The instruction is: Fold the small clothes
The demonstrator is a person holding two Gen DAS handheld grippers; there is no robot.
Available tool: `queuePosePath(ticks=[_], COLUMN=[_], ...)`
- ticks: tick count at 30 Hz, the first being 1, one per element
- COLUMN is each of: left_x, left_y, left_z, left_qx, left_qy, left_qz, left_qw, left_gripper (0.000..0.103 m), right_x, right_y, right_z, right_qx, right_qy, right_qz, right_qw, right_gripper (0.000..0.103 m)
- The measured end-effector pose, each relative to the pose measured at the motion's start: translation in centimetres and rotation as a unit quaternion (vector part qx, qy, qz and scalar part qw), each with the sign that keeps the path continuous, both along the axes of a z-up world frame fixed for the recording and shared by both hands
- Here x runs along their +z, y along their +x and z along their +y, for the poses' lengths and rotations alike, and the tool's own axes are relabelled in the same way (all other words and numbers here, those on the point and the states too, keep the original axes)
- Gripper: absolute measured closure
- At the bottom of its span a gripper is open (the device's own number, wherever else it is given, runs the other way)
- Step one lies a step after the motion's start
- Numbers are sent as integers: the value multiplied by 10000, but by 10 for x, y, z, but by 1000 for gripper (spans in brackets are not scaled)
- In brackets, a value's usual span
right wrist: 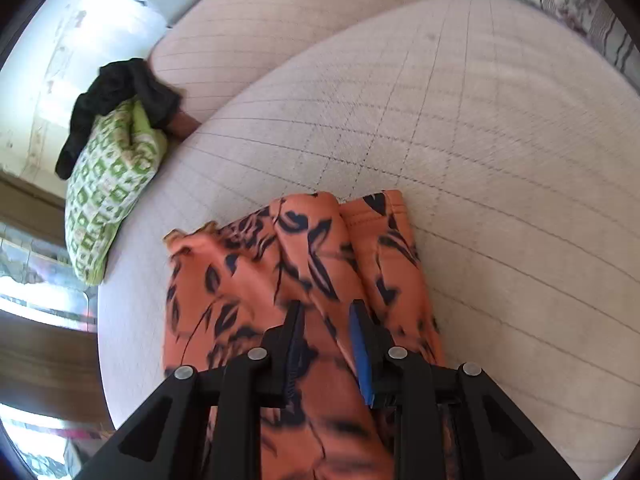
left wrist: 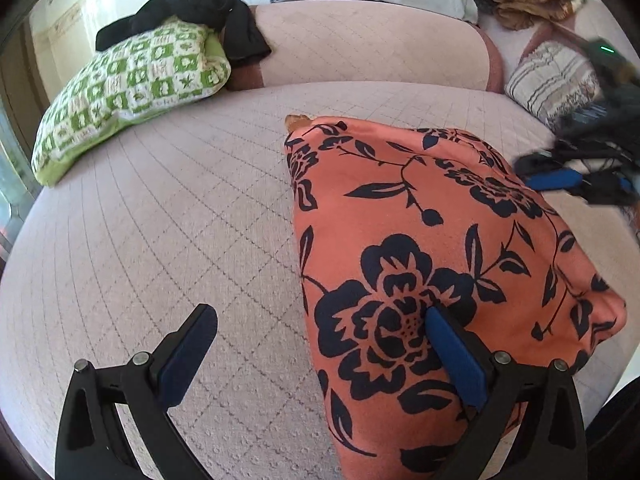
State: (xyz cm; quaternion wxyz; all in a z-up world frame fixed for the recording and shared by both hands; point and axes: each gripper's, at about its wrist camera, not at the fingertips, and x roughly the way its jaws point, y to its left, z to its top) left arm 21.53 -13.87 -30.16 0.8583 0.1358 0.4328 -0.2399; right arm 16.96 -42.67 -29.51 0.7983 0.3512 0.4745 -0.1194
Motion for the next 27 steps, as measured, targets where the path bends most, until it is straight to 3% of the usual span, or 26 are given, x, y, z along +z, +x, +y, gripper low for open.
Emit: queuePosePath(ticks=[6,8,10,12,17,23,27], left_x=[12,8,-4,-5,2,8,8], left_y=[-10,-10,-9,-11,-12,-15,-14], left_z=[8,9,2,2,6,6,1], left_qx=[55,48,-24,-6,2,9,-18], left_qy=[-186,-194,36,34,-71,-131,-115], left_qz=[-232,-149,34,-43,-69,-208,-214], left_qw=[9995,9997,10000,10000,10000,9997,9997], left_gripper=[0,0,0,0,0,0,0], right_x=[14,-3,-30,-35,-19,6,8], right_y=[-64,-76,-77,-84,-85,-98,-88], right_z=[34,39,41,37,29,30,38], right_qx=[320,326,334,187,269,276,425], right_qy=[46,15,-25,72,105,153,288], right_qz=[-138,163,512,303,341,-278,-284], right_qw=[9994,9993,9981,9993,9990,9991,9983], right_gripper=[76,76,76,76,76,76,76])
